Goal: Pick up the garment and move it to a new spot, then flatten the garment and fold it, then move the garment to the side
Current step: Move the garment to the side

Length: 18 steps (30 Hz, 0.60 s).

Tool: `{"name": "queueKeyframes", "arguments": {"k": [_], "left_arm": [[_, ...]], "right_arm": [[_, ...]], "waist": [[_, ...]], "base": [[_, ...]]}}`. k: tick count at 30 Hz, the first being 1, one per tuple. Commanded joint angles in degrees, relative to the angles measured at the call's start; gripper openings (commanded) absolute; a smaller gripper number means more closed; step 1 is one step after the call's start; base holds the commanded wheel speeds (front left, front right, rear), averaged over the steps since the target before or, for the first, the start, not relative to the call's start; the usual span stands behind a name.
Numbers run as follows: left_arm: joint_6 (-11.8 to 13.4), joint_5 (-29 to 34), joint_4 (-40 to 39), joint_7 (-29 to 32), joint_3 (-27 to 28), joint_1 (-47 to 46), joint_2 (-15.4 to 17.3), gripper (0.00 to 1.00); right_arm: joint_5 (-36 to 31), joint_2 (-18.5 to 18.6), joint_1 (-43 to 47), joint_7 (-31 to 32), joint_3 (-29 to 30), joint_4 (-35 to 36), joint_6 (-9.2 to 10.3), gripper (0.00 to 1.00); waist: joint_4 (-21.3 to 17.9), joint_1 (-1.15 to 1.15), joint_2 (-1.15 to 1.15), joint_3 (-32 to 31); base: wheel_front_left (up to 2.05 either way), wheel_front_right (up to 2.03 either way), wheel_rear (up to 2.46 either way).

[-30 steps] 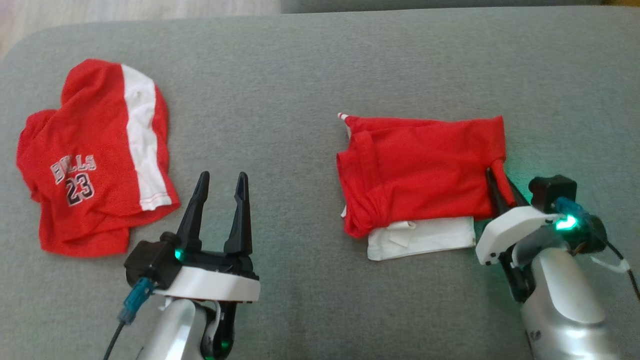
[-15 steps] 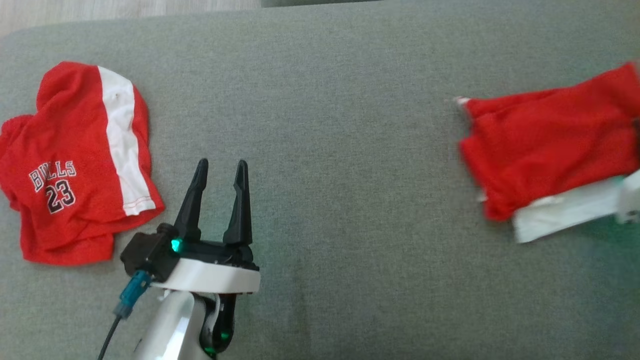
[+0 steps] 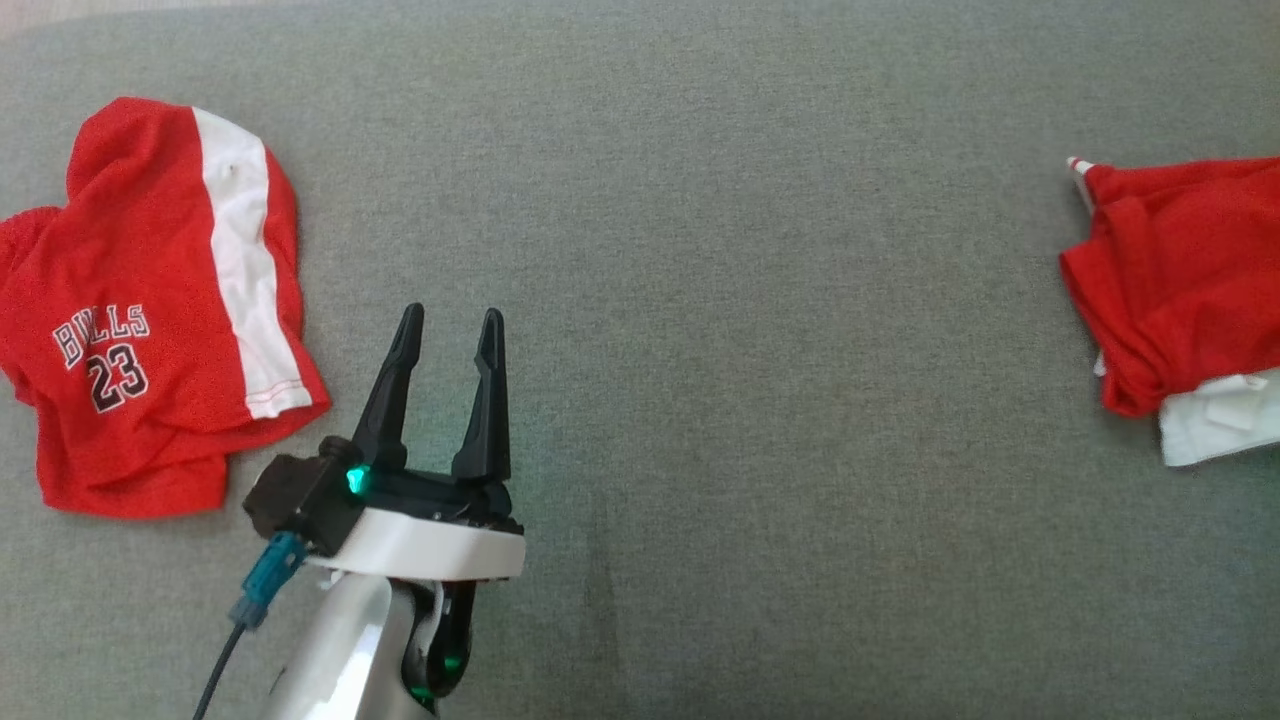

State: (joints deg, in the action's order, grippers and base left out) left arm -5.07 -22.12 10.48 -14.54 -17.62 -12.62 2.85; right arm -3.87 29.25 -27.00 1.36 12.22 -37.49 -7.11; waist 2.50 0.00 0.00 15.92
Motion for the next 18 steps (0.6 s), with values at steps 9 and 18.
{"name": "queueKeyframes", "arguments": {"k": [9,18], "left_arm": [[-0.3,0.5,-1.93,-0.46,1.33,-1.78,0.03,1.0],[-0.1,-0.07,-1.39,-0.46,1.89,-1.28,0.03,1.0]], "right_arm": [[-2.07,0.1,-1.42,0.38,2.71,3.59,-0.37,0.0],[-0.5,-5.38,-0.45,-0.76,3.38,8.18,-0.37,1.0]], "waist": [[-0.23,0.0,0.0,0.48],[-0.73,0.0,0.0,-2.58]], "base": [[0.0,0.0,0.0],[0.0,0.0,0.0]]}}
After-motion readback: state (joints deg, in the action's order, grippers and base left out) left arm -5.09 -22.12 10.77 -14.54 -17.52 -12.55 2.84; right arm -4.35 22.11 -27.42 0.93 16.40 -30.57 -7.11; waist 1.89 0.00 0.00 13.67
